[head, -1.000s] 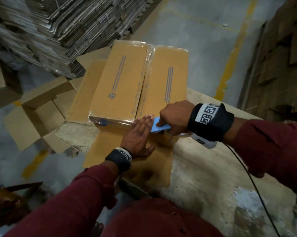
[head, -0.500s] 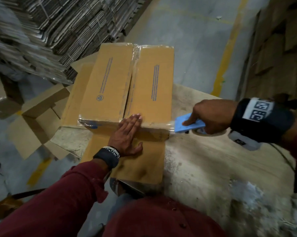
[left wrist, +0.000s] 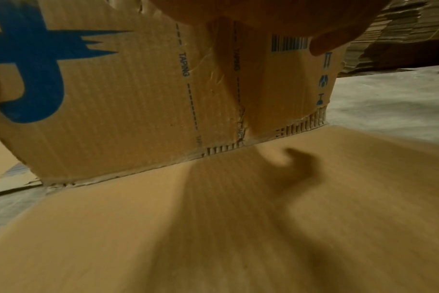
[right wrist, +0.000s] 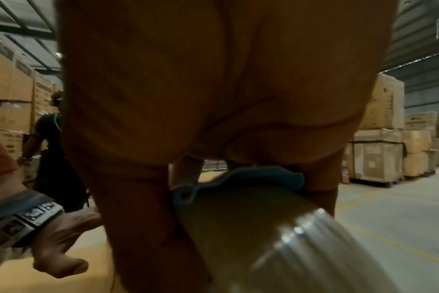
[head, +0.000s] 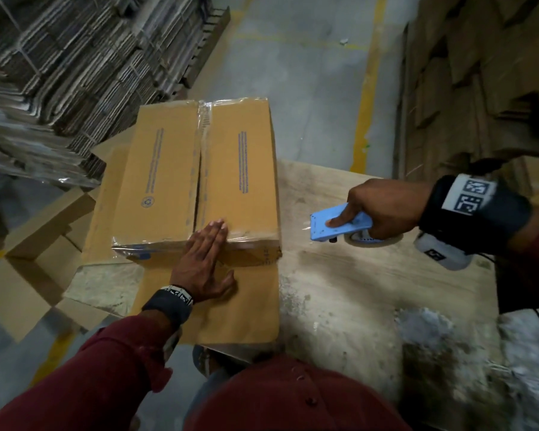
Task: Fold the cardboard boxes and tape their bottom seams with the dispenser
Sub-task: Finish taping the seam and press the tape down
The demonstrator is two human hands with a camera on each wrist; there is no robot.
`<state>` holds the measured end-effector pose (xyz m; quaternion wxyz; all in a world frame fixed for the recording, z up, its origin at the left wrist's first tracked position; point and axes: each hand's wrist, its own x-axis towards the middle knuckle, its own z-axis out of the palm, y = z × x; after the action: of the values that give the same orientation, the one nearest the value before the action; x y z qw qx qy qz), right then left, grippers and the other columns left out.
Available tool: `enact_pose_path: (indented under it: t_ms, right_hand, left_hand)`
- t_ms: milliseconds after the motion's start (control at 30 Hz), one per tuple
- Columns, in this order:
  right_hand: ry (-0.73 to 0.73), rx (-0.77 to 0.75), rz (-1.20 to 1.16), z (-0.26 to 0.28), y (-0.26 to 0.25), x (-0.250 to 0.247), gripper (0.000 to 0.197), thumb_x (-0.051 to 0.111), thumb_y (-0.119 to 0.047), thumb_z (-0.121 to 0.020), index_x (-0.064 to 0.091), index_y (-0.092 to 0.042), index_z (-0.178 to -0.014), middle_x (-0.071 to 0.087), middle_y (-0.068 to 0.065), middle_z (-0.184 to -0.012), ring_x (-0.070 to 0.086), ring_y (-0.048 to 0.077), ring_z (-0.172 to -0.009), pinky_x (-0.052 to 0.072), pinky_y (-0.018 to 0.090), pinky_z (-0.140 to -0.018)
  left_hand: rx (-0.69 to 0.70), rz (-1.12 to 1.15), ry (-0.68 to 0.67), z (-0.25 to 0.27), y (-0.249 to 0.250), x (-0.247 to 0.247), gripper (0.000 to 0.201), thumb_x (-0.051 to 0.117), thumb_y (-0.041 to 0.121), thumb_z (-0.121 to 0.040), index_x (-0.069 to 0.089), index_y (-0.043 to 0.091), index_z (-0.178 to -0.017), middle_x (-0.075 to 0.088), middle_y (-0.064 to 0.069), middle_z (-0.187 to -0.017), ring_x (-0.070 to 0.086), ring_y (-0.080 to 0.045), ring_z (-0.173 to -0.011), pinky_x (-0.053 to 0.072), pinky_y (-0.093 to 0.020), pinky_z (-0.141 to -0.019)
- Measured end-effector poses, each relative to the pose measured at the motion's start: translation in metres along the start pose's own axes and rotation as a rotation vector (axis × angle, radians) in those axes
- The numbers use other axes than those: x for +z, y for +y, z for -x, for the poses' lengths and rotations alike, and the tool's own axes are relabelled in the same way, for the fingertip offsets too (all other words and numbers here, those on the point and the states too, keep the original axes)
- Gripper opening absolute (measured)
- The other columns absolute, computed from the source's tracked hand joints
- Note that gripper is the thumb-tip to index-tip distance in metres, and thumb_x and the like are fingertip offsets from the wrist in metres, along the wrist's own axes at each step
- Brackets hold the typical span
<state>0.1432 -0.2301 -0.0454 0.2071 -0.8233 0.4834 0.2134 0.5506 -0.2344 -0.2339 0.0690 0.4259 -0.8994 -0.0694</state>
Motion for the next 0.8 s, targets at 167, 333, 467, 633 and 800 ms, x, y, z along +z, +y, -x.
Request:
enact_pose_path:
  t_ms: [167, 333, 467, 633, 800]
  right_hand:
    - [-0.080, 0.072, -0.045, -0.039, -0.004, 0.028, 0.060, 0.074, -0.023, -0.080, 0.063, -0.043, -0.135, 0.073, 0.003, -0.110, 0.060, 0.022, -0.084, 0.046, 0.026, -0.077]
    - [-0.104, 0.075, -0.096, -0.062, -0.004, 0.054, 0.061, 0.072, -0.018, -0.081, 0.063, -0.042, -0.136, 0.072, 0.001, -0.099, 0.062, 0.022, -0.081, 0.052, 0.032, -0.073]
    - [-0.079, 0.060, -0.140, -0.074, -0.009, 0.062, 0.060, 0.069, -0.011, -0.082, 0.064, -0.039, -0.135, 0.060, -0.006, -0.080, 0.056, 0.020, -0.073, 0.041, 0.026, -0.064]
    - [-0.077, 0.013, -0.182, -0.093, -0.017, 0.066, 0.063, 0.070, -0.007, -0.080, 0.065, -0.037, -0.135, 0.063, -0.005, -0.083, 0.058, 0.022, -0.077, 0.045, 0.028, -0.065]
    - [-0.050, 0.019, -0.157, -0.099, -0.020, 0.062, 0.057, 0.069, -0.007, -0.086, 0.066, -0.035, -0.135, 0.070, -0.002, -0.112, 0.058, 0.020, -0.086, 0.046, 0.028, -0.071]
  left_hand:
    - [0.023, 0.000, 0.012, -0.001, -0.001, 0.003, 0.109, 0.066, 0.059, -0.080, 0.020, 0.005, -0.163, 0.015, -0.012, -0.172, 0.016, -0.030, -0.159, 0.018, -0.050, -0.127]
    - [-0.013, 0.012, 0.020, -0.003, 0.007, -0.004, 0.105, 0.063, 0.057, -0.079, 0.025, 0.005, -0.162, 0.021, -0.010, -0.171, 0.021, -0.030, -0.157, 0.025, -0.055, -0.124]
    - [-0.096, -0.033, -0.041, -0.011, 0.021, -0.018, 0.099, 0.053, 0.066, -0.080, 0.039, 0.004, -0.156, 0.035, -0.014, -0.165, 0.035, -0.032, -0.151, 0.032, -0.051, -0.122]
    - [-0.016, -0.199, -0.150, -0.043, 0.038, -0.059, 0.094, 0.049, 0.076, -0.078, 0.051, 0.015, -0.149, 0.055, -0.015, -0.149, 0.055, -0.034, -0.134, 0.045, -0.049, -0.110]
    - [0.354, -0.179, -0.294, -0.087, 0.054, -0.066, 0.089, 0.051, 0.077, -0.079, 0.045, 0.030, -0.155, 0.030, -0.015, -0.167, 0.031, -0.036, -0.152, 0.031, -0.056, -0.119]
